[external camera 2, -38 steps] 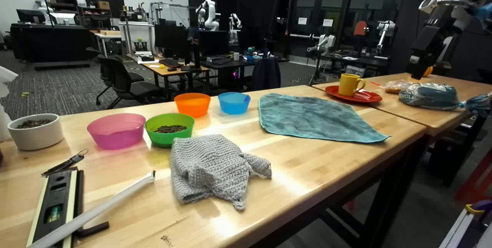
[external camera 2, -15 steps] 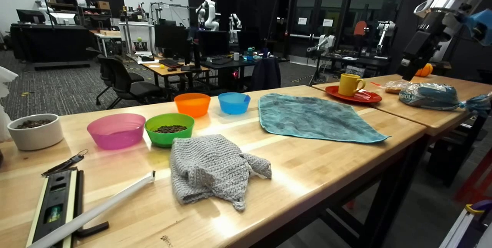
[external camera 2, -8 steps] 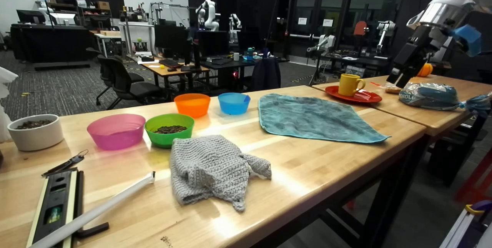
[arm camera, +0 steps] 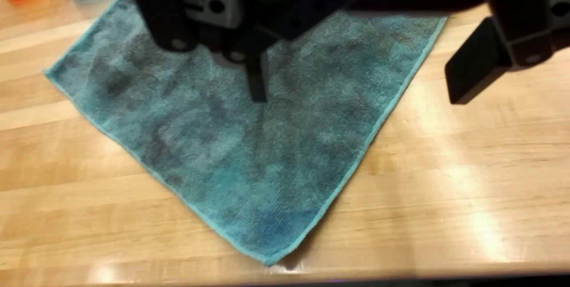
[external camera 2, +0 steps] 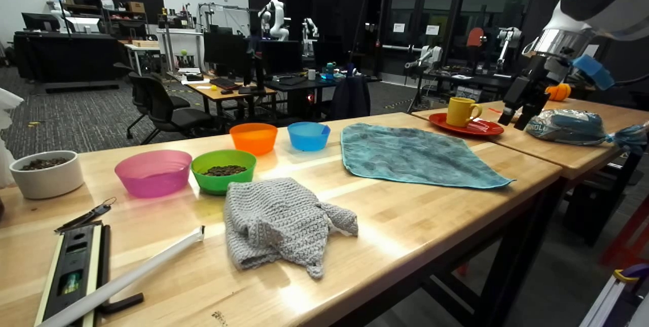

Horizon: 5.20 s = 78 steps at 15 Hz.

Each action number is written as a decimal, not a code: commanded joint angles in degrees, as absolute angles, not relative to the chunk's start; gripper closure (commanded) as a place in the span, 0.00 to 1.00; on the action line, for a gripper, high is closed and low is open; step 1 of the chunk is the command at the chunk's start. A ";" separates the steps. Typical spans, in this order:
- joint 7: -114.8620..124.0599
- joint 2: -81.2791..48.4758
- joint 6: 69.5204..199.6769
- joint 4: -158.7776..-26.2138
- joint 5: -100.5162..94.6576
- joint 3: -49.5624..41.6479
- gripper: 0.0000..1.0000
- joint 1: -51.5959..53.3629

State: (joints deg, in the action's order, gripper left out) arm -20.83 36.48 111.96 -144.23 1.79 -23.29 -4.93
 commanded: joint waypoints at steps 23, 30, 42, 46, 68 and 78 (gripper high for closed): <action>-30.17 5.12 123.65 -128.66 19.78 -21.93 0.00 -9.58; -30.15 0.34 124.02 -126.10 21.52 -19.54 0.00 -11.38; -29.64 -4.99 123.43 -119.79 23.21 -16.21 0.04 -14.58; -29.18 -4.22 122.75 -120.54 25.04 -15.58 0.26 -15.14; -13.88 0.81 122.30 -121.76 14.06 -15.02 0.99 -14.33; -1.10 3.17 116.73 -120.40 -2.64 -12.55 0.99 -12.76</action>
